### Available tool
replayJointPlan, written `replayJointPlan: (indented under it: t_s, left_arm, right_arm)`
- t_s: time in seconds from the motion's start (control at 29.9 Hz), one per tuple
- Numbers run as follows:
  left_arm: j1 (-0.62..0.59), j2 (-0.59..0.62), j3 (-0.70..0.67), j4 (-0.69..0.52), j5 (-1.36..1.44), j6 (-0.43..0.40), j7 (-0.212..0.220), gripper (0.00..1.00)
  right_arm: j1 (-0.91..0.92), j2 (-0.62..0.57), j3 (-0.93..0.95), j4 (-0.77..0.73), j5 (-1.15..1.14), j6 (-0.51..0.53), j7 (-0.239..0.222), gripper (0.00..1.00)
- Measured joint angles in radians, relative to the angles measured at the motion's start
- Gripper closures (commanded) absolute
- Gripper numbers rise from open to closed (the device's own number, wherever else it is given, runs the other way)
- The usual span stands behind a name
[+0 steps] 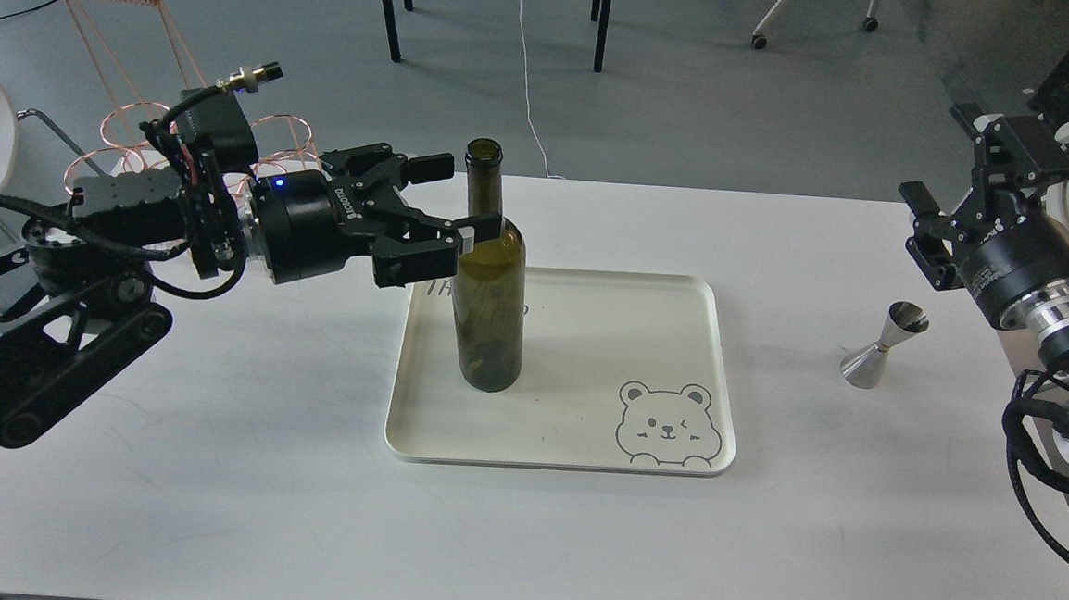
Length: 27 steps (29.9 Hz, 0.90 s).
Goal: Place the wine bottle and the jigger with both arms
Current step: 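Close the left gripper around the bottle neck, then lift the bottle and swing it over the copper wine rack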
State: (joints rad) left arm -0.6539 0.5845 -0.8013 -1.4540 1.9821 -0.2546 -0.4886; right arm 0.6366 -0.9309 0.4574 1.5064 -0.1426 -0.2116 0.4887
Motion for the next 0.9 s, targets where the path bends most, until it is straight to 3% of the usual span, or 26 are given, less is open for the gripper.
replayJointPlan:
  t_s: [0.27, 0.4, 0.53, 0.74, 0.9]
  left_arm:
    - [-0.054, -0.036, 0.042, 0.045, -0.002, 0.000, 0.000, 0.48]
    - [-0.061, -0.038, 0.045, 0.047, -0.001, 0.000, 0.000, 0.82]
    - [-0.066, -0.038, 0.045, 0.047, 0.002, 0.002, 0.000, 0.90]
    - [-0.111, -0.030, 0.045, 0.043, -0.003, 0.005, 0.000, 0.91]
    - [-0.221, 0.046, 0.040, 0.038, -0.026, 0.005, 0.000, 0.91]
  right_arm:
    - [-0.001, 0.000, 0.000, -0.001, 0.000, 0.000, 0.000, 0.06]
    - [-0.001, 0.000, 0.000, -0.001, 0.000, 0.000, 0.000, 0.07]
    - [-0.002, 0.002, 0.000, -0.002, 0.000, -0.001, 0.000, 0.07]
    - [-0.002, 0.006, 0.000, -0.003, 0.000, -0.003, 0.000, 0.06]
    - [-0.006, 0.007, 0.000, -0.003, 0.000, -0.004, 0.000, 0.06]
